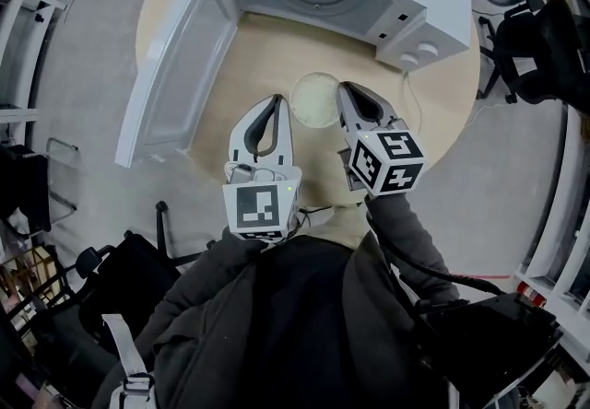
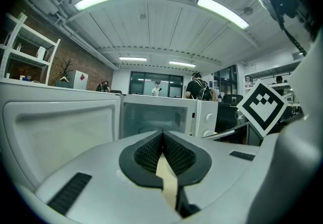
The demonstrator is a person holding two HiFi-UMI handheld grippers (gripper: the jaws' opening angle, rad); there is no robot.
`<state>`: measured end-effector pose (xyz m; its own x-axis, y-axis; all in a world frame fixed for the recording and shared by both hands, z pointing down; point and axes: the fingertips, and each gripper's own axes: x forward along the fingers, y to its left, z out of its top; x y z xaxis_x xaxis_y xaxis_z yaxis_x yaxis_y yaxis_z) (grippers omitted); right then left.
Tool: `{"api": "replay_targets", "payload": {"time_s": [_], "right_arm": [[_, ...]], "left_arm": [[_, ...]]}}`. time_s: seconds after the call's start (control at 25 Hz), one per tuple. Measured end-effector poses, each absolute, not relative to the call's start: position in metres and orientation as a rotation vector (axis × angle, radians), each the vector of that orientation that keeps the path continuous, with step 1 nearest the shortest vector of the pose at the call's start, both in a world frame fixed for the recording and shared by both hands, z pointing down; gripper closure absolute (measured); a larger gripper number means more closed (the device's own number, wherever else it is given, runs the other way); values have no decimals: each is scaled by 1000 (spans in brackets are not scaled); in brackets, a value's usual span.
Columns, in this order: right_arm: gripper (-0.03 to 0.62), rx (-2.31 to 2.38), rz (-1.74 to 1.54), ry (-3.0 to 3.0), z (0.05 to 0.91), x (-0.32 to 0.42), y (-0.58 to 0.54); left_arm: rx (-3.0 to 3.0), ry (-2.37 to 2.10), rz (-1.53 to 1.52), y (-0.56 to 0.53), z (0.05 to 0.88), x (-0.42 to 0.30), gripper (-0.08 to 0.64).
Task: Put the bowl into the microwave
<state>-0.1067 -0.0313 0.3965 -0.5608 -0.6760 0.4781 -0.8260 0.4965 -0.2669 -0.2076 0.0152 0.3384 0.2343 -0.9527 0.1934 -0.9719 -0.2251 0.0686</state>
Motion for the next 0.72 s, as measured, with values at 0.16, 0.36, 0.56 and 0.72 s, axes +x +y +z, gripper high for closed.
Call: {"api": "replay_targets", "payload": {"time_s": [0.16,0.36,0.56,0.72], "right_arm": [[572,1275,685,-2428,397,-118,-33],[572,1331,702,-2410,402,-125,-32],[572,1314,718,-2390,403,-124,-32],[572,1311,716,-2398,400,-130,-37]], "left_arm": [[2341,-1823,161,16,339,-217,551],[2363,-1778,151,18,346,-223,551],[2372,-1760,167,15,346,-218,551],[2353,-1771,131,8,340,-222,551]]}}
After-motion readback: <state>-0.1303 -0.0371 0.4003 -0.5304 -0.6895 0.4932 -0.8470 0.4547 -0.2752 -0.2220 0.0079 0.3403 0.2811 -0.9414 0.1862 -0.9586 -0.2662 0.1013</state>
